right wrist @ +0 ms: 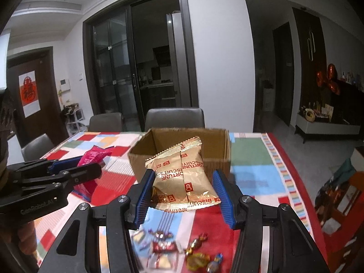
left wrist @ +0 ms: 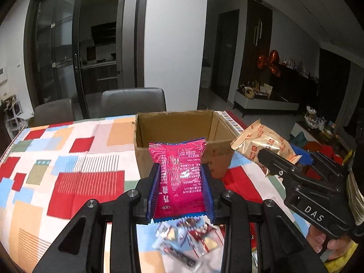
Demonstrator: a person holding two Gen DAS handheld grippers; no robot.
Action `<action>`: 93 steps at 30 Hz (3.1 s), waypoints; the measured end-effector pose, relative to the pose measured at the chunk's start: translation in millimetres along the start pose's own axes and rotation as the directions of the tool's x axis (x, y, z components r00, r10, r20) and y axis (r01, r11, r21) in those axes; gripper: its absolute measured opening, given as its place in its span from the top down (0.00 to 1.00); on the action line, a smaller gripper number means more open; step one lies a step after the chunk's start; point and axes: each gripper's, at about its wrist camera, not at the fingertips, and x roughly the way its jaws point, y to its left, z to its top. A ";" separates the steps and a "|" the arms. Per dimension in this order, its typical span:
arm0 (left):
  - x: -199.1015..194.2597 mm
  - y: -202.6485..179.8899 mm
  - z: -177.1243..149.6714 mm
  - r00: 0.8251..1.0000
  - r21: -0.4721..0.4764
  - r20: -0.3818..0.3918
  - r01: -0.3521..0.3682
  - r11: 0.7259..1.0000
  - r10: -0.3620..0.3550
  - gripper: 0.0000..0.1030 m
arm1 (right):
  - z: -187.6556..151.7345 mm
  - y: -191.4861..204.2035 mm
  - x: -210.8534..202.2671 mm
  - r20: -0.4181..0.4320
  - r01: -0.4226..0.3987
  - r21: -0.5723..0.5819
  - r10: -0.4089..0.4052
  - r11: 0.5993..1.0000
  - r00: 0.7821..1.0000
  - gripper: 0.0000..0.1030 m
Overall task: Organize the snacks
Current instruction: 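Carry both packets over the cardboard box and open both tools to drop them, then move both tools back from the box toward the remaining snacks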
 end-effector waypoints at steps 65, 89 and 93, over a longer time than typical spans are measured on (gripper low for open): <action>-32.9 -6.9 -39.5 0.989 0.046 0.068 -0.133 0.990 0.130 0.33 | -31.3 5.5 -35.9 -0.104 0.057 -0.002 -0.057 0.998 0.993 0.37; -34.6 -20.6 -137.8 0.993 0.014 -0.016 -0.113 0.993 0.114 0.33 | -129.4 -0.3 -66.0 -0.255 0.101 0.081 -0.077 0.992 0.964 0.37; -25.3 -20.4 -150.3 0.992 0.010 -0.044 -0.118 0.993 0.118 0.34 | -147.8 -0.8 -65.8 -0.261 0.141 0.068 -0.119 0.988 0.958 0.37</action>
